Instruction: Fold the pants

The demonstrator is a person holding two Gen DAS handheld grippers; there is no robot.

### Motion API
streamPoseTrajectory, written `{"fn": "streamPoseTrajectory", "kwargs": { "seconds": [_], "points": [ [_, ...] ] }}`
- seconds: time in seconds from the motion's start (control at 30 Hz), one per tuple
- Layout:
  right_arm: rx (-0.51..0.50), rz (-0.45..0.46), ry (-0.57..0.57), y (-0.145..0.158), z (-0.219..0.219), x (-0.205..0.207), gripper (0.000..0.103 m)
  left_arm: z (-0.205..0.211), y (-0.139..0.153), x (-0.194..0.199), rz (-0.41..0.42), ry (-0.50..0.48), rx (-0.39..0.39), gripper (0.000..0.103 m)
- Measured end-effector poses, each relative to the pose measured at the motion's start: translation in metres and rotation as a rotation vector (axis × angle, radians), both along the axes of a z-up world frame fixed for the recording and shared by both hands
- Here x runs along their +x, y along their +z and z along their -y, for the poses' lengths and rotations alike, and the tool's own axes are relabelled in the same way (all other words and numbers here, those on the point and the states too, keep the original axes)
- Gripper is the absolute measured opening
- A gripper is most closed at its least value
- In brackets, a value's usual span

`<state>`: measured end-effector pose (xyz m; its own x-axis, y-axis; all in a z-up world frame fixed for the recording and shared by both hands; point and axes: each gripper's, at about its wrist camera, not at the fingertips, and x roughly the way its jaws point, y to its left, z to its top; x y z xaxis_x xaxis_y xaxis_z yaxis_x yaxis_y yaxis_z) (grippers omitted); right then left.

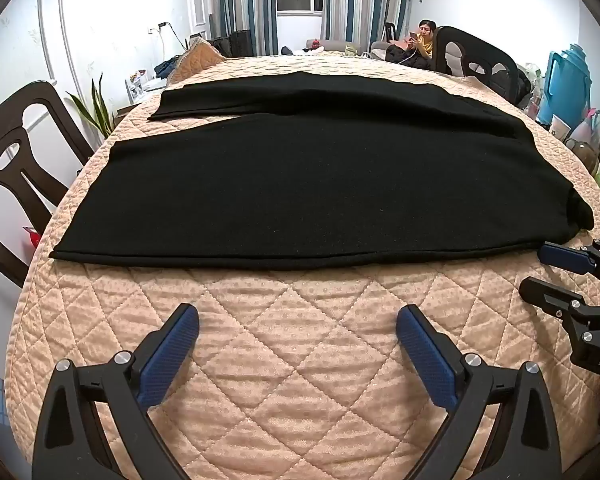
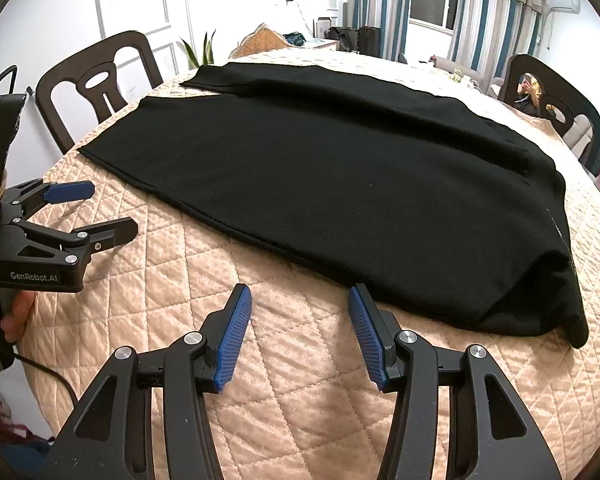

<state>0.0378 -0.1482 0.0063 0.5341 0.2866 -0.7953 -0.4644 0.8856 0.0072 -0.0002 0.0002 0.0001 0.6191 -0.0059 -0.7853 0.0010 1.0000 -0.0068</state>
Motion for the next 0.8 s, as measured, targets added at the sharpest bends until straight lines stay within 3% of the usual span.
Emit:
{"fn": "streamPoseTrajectory", "kwargs": {
  "seconds": [0.8],
  "points": [
    [-0.009, 0.004, 0.000, -0.0001, 0.0003, 0.0000, 0.052, -0.0001, 0.0000, 0.0001, 0.002, 0.000, 0.000, 0.101]
  ]
}}
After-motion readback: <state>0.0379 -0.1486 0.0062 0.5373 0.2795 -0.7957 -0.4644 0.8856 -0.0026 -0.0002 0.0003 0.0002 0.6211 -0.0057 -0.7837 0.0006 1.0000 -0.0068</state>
